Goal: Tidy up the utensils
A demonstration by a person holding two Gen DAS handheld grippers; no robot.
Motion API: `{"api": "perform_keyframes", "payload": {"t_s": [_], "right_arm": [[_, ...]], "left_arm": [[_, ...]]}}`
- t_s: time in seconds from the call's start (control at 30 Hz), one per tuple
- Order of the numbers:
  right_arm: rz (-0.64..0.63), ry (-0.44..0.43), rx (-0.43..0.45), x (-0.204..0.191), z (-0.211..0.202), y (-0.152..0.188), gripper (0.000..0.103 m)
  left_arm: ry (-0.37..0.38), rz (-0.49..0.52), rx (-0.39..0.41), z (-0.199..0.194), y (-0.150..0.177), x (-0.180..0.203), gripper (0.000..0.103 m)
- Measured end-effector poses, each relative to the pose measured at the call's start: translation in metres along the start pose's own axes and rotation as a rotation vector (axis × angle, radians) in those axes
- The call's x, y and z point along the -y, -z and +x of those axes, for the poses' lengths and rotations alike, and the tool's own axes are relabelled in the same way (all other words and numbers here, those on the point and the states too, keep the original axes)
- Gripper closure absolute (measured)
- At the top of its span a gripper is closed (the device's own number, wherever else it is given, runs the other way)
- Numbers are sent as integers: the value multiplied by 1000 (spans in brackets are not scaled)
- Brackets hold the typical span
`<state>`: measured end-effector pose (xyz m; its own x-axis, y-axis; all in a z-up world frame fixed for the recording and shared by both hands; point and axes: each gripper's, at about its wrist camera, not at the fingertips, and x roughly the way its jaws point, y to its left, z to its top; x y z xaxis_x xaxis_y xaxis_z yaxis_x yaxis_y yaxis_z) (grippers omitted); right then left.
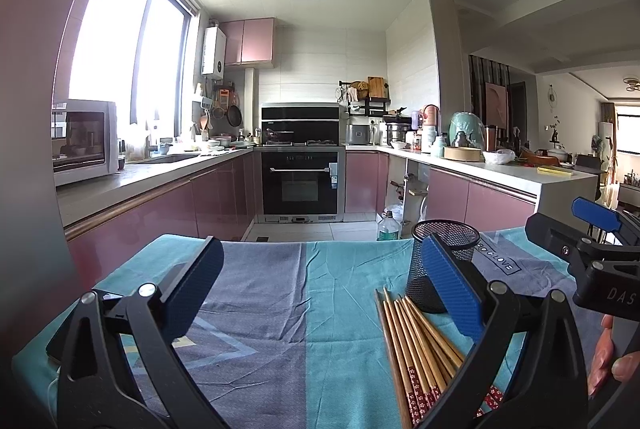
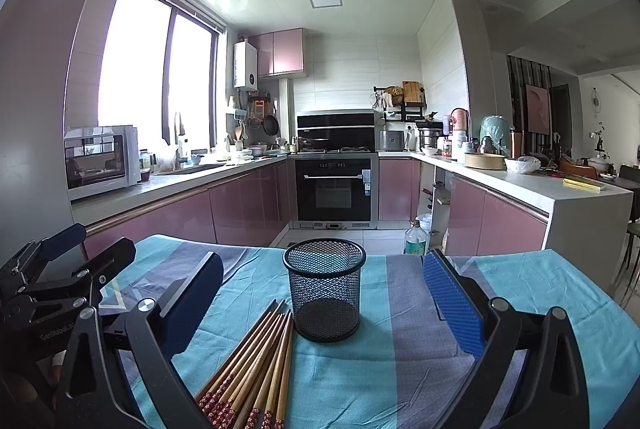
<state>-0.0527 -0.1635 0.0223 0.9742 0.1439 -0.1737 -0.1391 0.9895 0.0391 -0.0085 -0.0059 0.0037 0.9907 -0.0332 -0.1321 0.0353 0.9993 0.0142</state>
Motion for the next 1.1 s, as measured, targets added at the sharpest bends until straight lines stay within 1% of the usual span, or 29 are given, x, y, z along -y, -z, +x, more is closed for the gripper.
{"api": "perform_keyframes", "payload": {"t_s": [0.87, 1.1], "right_arm": [[-1, -1, 1, 0, 0, 0, 6], [-1, -15, -23, 1, 5, -1, 6]], "left_arm": [[5, -5, -7, 0, -2, -1, 6], [9, -3, -26, 3, -1, -2, 6]]}}
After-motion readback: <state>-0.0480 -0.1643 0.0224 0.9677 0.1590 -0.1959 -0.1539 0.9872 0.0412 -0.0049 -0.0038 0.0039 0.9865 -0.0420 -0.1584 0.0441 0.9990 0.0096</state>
